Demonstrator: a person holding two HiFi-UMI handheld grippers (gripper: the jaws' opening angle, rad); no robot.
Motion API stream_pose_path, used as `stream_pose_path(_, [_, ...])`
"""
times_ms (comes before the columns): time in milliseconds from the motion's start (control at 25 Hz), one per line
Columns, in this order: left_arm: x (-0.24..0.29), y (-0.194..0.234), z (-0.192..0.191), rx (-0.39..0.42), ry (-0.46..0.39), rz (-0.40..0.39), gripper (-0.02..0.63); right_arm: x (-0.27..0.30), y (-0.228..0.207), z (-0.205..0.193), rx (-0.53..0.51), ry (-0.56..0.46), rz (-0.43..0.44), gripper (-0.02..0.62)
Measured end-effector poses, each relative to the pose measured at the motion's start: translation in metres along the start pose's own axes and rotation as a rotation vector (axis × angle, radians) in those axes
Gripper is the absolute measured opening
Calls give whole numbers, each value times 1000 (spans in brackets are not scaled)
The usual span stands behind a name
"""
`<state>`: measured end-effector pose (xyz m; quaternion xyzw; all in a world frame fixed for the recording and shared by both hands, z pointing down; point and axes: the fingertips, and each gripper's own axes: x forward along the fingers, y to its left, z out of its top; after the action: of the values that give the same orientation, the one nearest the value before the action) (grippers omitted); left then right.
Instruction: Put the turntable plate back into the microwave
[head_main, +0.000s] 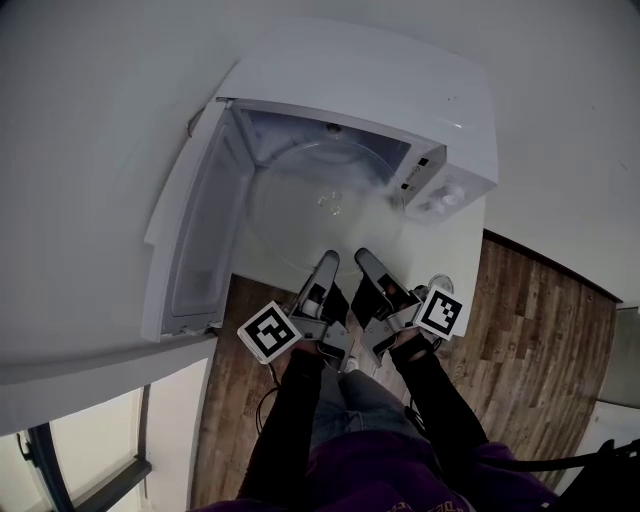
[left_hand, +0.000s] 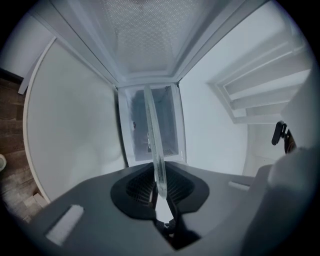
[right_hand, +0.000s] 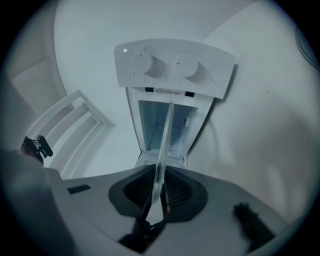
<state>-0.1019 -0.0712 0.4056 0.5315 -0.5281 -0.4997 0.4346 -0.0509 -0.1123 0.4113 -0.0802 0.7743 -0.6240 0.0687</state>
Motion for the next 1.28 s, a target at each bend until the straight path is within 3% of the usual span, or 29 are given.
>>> stream_pose_path(680, [29,19,32,-6,28,-10,54,40,-14,16,-12,-25,-4,57])
stream_pose_path(1280, [26,18,30,0,26,-61,55,36,-9,14,-60,-66,22,58])
